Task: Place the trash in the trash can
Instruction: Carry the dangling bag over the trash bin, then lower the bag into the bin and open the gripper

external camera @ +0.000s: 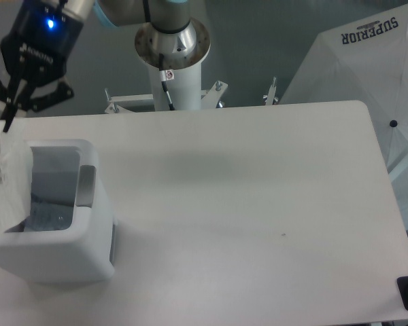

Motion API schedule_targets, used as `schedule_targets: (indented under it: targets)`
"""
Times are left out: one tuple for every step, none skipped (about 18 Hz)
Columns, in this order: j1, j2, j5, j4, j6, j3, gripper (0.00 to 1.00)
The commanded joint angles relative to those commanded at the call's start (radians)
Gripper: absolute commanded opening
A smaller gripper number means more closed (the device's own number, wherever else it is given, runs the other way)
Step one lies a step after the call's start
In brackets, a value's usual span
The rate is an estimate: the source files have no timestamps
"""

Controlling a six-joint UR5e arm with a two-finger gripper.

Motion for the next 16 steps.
schedule_targets:
  targets:
    - [0.000, -0.008, 0.003, 0.002, 0.000, 0.000, 0.00]
    - [0.000, -0.017, 0.005, 0.003, 0.003, 0.000, 0.00]
    - [0.000, -0.025, 0.005, 0.017, 0.005, 0.000, 0.00]
    - [0.000, -0.034, 0.006, 0.029, 0.005, 0.000, 0.00]
    - [0.000, -0.046, 0.006, 0.031, 0.005, 0.009, 0.00]
    - [0.000, -0.060, 0.008, 0.031, 0.005, 0.020, 0.00]
    - [0.000, -0.069, 0.020, 0.031, 0.005, 0.023, 0.00]
    - [-0.002, -0.072, 0.031, 0.032, 0.005, 0.022, 0.00]
    - [-0.009, -0.074, 0.037, 0.032, 0.006, 0.018, 0.00]
    - [-0.012, -0.074, 0.041, 0.032, 0.011, 0.015, 0.00]
    - [-0.014, -0.074, 0.041, 0.031, 0.018, 0.014, 0.00]
    - [-0.020, -0.074, 0.041, 0.029, 0.020, 0.012, 0.00]
    - [-0.024, -0.072, 0.041, 0.028, 0.021, 0.005, 0.00]
    - [-0.026, -0.068, 0.041, 0.028, 0.023, -0.006, 0.00]
    - [-0.026, -0.063, 0.041, 0.026, 0.025, -0.015, 0.00]
    - [-0.028, -0.060, 0.043, 0.025, 0.038, -0.023, 0.00]
